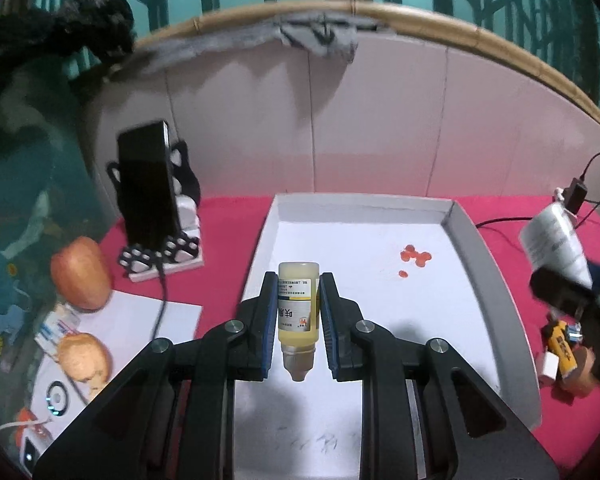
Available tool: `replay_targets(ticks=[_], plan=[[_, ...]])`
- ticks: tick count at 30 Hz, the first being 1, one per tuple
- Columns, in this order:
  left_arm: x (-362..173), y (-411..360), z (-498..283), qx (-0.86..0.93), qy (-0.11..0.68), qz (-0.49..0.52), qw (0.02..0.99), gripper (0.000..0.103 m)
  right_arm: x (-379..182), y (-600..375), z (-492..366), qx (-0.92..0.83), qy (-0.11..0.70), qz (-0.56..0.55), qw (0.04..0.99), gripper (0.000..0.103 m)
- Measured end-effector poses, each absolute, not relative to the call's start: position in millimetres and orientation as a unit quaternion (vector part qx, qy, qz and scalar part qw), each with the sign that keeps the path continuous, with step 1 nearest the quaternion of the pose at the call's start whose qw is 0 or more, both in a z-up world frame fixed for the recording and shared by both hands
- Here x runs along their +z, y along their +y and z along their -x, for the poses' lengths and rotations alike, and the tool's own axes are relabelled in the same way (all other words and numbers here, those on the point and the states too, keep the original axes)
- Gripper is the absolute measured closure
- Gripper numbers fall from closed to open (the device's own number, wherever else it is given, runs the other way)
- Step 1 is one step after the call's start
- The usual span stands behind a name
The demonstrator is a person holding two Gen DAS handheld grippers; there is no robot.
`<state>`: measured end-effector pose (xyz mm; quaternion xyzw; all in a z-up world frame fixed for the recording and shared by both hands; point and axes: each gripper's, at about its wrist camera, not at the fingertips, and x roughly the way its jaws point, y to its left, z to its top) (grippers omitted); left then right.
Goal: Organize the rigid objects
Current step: 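Carry the dropper bottle and pill bottle into the white box tray with both grippers, then open both grippers to release the bottles inside the white tray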
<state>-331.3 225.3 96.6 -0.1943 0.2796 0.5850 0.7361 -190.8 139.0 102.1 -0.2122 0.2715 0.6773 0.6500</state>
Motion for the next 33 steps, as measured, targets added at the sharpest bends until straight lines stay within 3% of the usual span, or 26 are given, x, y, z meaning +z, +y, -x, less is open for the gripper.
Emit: replay_targets(ticks=[16, 21, 22, 23, 25, 26, 27, 28, 29, 33], plan=[[46, 291, 315, 0.582, 0.353, 0.260, 0.685, 0.083, 50, 188, 211, 0.661, 0.298, 0.287, 0.625, 0.067], [45, 297, 320, 0.585, 0.344, 0.277, 0.680, 0.081, 40, 194, 211, 0.660, 0.314, 0.296, 0.615, 0.066], [46, 296, 321, 0.586, 0.338, 0.279, 0.682, 0.071, 40, 193, 211, 0.659, 0.313, 0.293, 0.618, 0.066], [48, 296, 323, 0.588, 0.330, 0.280, 0.683, 0.039, 40, 192, 212, 0.661, 0.311, 0.291, 0.618, 0.066], [52, 294, 324, 0.582, 0.315, 0.284, 0.694, 0.017, 41, 191, 213, 0.664, 0.309, 0.289, 0.617, 0.066], [53, 292, 324, 0.593, 0.318, 0.277, 0.686, 0.008, 43, 190, 213, 0.664, 0.307, 0.288, 0.618, 0.060], [56, 290, 324, 0.606, 0.319, 0.264, 0.680, 0.003, 46, 188, 213, 0.666, 0.302, 0.286, 0.619, 0.051], [59, 287, 324, 0.611, 0.314, 0.254, 0.680, 0.000, 47, 186, 212, 0.668, 0.299, 0.284, 0.619, 0.021], [62, 283, 325, 0.616, 0.307, 0.249, 0.682, 0.000, 49, 183, 213, 0.672, 0.293, 0.281, 0.620, 0.000], [74, 271, 329, 0.626, 0.283, 0.242, 0.685, 0.000, 61, 168, 219, 0.678, 0.248, 0.284, 0.631, 0.000]])
